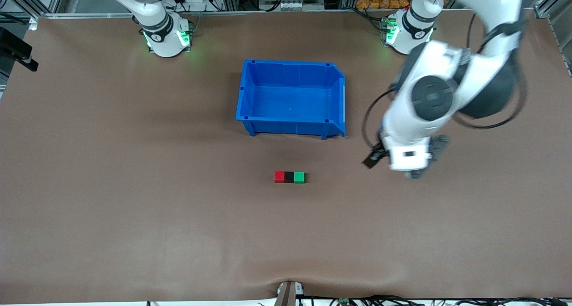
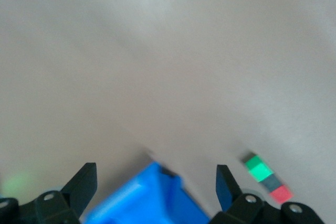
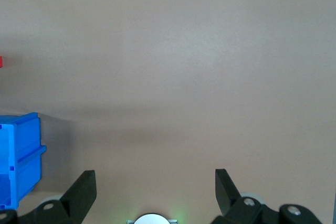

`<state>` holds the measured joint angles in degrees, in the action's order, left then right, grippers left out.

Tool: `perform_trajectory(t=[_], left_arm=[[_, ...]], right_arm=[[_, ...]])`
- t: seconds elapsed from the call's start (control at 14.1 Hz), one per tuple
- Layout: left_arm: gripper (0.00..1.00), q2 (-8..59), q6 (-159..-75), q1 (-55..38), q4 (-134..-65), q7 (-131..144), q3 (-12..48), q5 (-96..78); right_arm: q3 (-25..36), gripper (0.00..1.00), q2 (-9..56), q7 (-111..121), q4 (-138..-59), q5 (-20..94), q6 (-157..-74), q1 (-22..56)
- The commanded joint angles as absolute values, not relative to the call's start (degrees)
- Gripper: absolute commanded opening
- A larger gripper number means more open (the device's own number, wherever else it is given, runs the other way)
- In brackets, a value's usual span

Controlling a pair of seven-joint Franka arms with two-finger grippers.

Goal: Attach green and red cubes to black cube
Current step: 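Open the left gripper and lift it away from the cubes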

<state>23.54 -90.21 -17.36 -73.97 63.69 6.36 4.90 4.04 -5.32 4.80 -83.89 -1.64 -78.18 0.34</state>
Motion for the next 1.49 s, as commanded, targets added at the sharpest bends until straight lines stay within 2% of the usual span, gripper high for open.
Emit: perform_trajectory(t=[0.0,0.35,0.78,1.06,1.35,1.42], left_arm=[[1.00,18.47,-86.24,-11.45,-76.20,47.61,6.86,5.71],[1.00,13.37,-80.96,-1.77,-76.46,28.76,6.94,5.71],[1.00,7.75,-79.19,2.28,-79.79,19.72,7.03,5.80],[1.00,1.42,-79.54,4.04,-86.47,16.88,7.38,4.92],[1.00,-7.89,-89.71,1.77,-100.69,12.66,6.68,3.25],[1.00,-8.35,-90.78,1.32,-101.51,12.66,6.68,3.25]], right_arm=[[2.73,1.00,-4.75,4.13,-82.53,-1.67,-77.26,-0.88],[0.01,1.00,-4.75,4.13,-82.53,-1.67,-76.99,-3.50],[-0.26,1.00,-4.75,4.13,-82.53,-1.76,-76.99,-3.43],[-0.35,1.00,-4.75,4.13,-82.62,-1.76,-76.99,-3.43],[-0.35,1.00,-4.75,4.13,-82.70,-1.76,-76.99,-3.43],[-0.35,1.00,-4.75,4.13,-82.79,-1.76,-76.99,-3.51]])
